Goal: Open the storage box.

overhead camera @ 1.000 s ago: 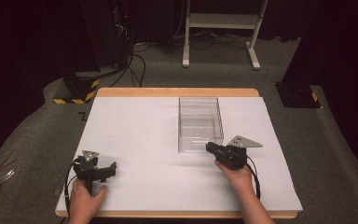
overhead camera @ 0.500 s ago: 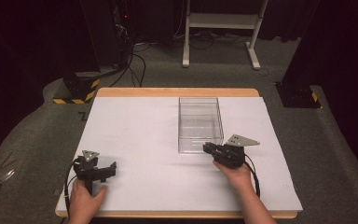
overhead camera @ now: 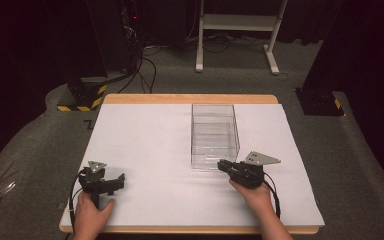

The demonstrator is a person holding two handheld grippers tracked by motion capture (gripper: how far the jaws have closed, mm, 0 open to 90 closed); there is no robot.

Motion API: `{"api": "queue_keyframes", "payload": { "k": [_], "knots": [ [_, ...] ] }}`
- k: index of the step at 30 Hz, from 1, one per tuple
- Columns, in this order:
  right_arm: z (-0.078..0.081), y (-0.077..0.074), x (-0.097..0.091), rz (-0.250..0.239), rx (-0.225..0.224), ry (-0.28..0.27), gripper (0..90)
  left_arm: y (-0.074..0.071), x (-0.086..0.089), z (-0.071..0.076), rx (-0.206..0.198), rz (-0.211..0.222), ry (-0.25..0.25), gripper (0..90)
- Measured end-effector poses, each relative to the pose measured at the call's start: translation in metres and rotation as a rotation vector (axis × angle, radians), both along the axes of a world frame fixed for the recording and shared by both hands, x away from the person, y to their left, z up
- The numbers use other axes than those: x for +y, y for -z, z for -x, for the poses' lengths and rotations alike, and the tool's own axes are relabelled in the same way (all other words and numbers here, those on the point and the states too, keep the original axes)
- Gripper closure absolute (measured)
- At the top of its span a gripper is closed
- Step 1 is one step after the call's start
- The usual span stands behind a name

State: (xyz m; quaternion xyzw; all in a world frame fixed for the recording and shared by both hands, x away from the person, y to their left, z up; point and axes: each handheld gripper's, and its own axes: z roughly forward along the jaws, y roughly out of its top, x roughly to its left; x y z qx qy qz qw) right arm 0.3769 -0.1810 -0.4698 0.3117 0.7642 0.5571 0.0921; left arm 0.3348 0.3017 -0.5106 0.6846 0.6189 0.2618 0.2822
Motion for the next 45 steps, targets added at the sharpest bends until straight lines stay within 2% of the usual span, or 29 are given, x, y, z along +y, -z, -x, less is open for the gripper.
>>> {"api": "queue_keyframes", "payload": {
  "k": [32, 45],
  "knots": [
    [0.045, 0.001, -0.002, 0.012, -0.002, -0.058, 80.9, 0.000, 0.000, 0.000, 0.000, 0.000, 0.000, 0.5],
    [0.059, 0.002, -0.017, 0.008, 0.009, -0.075, 80.1, 0.000, 0.000, 0.000, 0.000, 0.000, 0.000, 0.5]
  ]
}}
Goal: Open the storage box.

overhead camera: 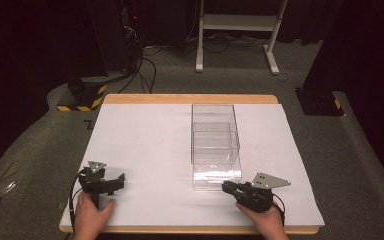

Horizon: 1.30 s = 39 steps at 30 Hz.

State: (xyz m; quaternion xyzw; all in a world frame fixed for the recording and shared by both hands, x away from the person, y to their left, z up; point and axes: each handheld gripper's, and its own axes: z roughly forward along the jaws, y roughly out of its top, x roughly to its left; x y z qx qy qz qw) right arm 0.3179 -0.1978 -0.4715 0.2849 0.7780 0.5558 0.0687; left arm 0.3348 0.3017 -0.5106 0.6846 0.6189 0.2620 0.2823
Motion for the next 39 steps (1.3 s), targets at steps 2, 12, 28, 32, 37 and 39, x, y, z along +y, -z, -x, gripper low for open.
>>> {"api": "queue_keyframes", "payload": {
  "k": [2, 12, 28, 32, 37, 39],
  "knots": [
    [0.001, 0.000, -0.001, 0.003, 0.000, -0.001, 80.1, 0.000, 0.000, 0.000, 0.000, 0.000, 0.000, 0.5],
    [0.008, 0.002, 0.000, 0.005, 0.002, -0.014, 80.4, 0.000, 0.000, 0.000, 0.001, 0.000, 0.001, 0.5],
    [0.015, -0.003, -0.009, -0.017, 0.006, 0.020, 72.9, 0.000, 0.000, 0.000, 0.000, 0.000, 0.000, 0.5],
    [0.019, -0.005, -0.014, -0.025, -0.015, 0.037, 72.3, 0.000, 0.000, 0.000, 0.000, 0.000, 0.000, 0.5],
    [0.021, -0.012, -0.015, -0.031, -0.051, 0.051, 72.4, 0.000, 0.000, 0.000, 0.001, 0.000, 0.000, 0.5],
    [0.022, -0.015, -0.015, -0.034, -0.062, 0.055, 72.4, 0.000, 0.000, 0.000, 0.001, 0.000, 0.000, 0.5]
  ]
}}
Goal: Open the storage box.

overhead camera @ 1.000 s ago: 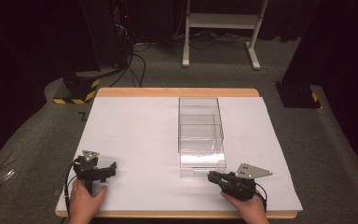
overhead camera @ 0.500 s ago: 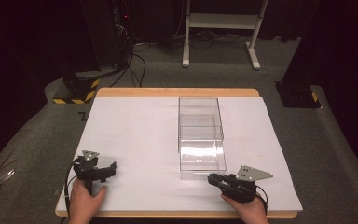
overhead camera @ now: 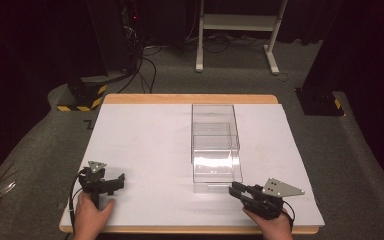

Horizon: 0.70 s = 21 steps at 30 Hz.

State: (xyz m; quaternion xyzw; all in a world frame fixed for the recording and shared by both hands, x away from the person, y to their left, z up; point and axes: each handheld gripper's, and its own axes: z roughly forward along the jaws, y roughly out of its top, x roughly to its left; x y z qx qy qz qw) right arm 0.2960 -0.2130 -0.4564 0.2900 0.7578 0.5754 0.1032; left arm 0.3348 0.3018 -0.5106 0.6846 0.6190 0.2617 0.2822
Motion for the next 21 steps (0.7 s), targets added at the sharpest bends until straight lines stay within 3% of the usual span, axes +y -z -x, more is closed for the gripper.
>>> {"api": "queue_keyframes", "payload": {
  "k": [13, 21],
  "knots": [
    [-0.006, -0.014, -0.001, 0.019, -0.059, 0.075, 71.0, 0.000, 0.000, 0.000, 0.000, 0.000, 0.000, 0.5],
    [-0.018, -0.019, -0.009, 0.038, -0.092, 0.176, 68.4, 0.000, 0.000, 0.000, 0.000, 0.000, 0.000, 0.5]
  ]
}}
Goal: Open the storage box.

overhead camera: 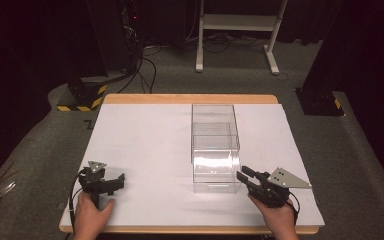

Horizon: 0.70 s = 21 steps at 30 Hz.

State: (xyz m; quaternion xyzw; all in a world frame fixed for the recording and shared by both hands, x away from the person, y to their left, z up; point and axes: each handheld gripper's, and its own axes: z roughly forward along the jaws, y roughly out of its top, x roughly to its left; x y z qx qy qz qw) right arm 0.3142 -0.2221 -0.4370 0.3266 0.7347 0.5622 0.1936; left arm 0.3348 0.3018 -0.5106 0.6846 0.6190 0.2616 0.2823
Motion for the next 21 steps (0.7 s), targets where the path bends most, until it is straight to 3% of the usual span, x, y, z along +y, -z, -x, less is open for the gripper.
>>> {"api": "queue_keyframes", "payload": {
  "k": [16, 21],
  "knots": [
    [-0.010, 0.019, -0.031, 0.053, -0.004, 0.222, 62.2, 0.000, 0.000, 0.000, 0.000, 0.000, 0.000, 0.5],
    [-0.014, 0.029, -0.041, 0.078, 0.026, 0.302, 59.6, 0.000, 0.000, 0.000, 0.000, 0.000, 0.000, 0.5]
  ]
}}
